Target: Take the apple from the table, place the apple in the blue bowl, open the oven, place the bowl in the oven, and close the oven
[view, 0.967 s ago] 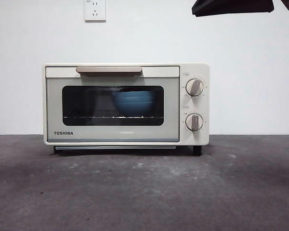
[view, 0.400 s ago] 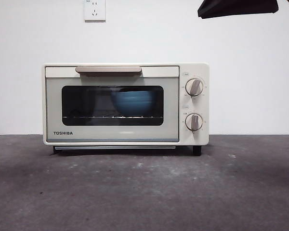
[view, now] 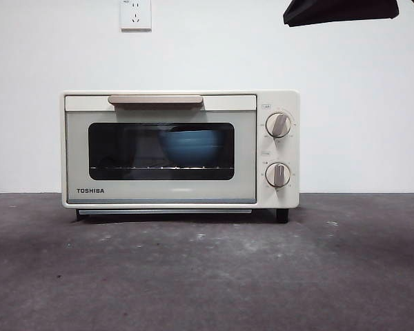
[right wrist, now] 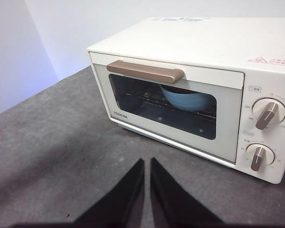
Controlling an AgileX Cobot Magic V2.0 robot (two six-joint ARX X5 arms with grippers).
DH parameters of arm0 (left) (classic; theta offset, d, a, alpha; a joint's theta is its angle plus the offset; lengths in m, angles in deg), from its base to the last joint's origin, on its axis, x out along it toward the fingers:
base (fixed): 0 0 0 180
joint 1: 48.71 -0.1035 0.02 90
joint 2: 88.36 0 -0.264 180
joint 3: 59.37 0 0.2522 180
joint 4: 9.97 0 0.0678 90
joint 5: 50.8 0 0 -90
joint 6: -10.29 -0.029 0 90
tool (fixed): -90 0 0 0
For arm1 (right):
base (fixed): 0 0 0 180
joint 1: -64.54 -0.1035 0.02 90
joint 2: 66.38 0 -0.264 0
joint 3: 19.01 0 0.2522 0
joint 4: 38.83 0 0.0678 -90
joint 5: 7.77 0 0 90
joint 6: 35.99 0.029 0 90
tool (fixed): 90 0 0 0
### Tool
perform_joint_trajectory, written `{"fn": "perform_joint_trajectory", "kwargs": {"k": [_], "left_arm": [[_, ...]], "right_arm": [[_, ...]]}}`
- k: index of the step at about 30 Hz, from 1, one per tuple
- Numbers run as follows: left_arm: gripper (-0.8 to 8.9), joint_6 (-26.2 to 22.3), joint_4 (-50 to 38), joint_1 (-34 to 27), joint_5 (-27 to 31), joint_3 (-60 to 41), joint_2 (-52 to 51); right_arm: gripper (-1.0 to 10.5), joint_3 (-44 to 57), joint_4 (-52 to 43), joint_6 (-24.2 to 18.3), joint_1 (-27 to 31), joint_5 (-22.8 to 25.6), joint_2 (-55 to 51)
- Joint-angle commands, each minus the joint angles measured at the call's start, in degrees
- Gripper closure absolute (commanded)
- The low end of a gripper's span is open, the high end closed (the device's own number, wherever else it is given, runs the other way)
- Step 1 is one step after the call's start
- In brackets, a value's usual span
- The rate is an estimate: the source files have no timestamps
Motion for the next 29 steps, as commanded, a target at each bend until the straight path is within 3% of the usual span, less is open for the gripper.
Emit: {"fn": "perform_joint_trajectory", "kwargs": {"k": [1,4,9,16,23,29], "left_arm": [[8.06,-1.2,-0.7,0.2,0.2,0.7,0.3],[8.06,-5.4,-0.9,0.1,0.7,0.7,0.2],[8.06,-10.4,-4.5,-2.3,8.6,-0.5,-3.1],[8.06,-15.2,-14.7,-9.9,9.3,-9.1,-11.8],[8.06,-15.5,-21.7,-12.8,9.5,-21.7,-20.4],[8.06,-15.0,-21.6,-12.8,9.5,-30.9,-25.8]], "right_arm": [[9.4,0.0,-0.6,-0.5,-0.6,0.2,0.3],[9.4,0.0,-0.6,-0.5,-0.6,0.2,0.3],[9.4,0.0,-0.6,-0.5,-0.6,0.2,0.3],[9.4,0.0,-0.6,-0.5,-0.6,0.2,0.3],[9.4,0.0,-0.6,-0.5,-0.6,0.2,0.3],[9.4,0.0,-0.6,-0.5,-0.6,0.2,0.3]]}}
